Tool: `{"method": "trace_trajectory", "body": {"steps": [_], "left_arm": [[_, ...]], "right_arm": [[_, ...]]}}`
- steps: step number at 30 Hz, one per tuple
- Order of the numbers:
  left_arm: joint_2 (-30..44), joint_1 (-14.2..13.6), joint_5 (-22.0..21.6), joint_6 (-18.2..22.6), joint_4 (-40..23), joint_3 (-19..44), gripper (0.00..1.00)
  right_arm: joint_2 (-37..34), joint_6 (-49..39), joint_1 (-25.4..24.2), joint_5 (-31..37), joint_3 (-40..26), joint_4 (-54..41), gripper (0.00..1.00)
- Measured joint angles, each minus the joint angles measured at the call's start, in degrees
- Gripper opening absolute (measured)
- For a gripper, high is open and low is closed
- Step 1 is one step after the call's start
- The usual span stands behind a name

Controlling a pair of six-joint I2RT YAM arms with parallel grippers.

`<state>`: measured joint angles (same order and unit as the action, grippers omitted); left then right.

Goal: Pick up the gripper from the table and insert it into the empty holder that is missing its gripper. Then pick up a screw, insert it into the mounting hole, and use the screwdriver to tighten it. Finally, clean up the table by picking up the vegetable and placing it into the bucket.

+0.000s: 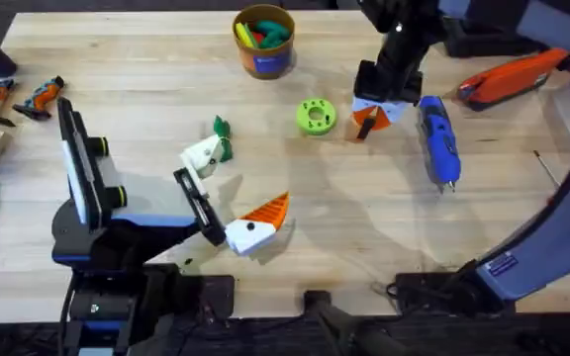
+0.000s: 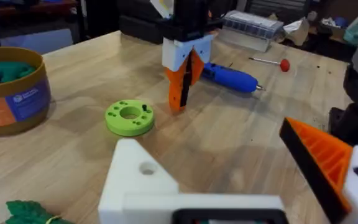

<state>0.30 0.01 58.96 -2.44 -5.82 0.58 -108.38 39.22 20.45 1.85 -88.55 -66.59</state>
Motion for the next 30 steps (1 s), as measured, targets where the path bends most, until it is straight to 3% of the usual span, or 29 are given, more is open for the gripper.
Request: {"method": "trace_trajectory", "body": {"steps": [12,22,30], "left_arm": [[0.0,0.0,0.0,0.0,0.0,0.0,0.985],[0.0,0.0,0.0,0.0,0.0,0.0,0.986],[0.0,0.0,0.0,0.0,0.0,0.0,0.985]], "right_arm": [[1.6,-1.6,0.0,-0.2,0.0,-1.3,0.014],[19.8,-3.5,0.0,-0.2,0.0,-0.1,0.014],[32.3,-3.7,-0.1,-1.1,3.4,11.3,0.013]]}}
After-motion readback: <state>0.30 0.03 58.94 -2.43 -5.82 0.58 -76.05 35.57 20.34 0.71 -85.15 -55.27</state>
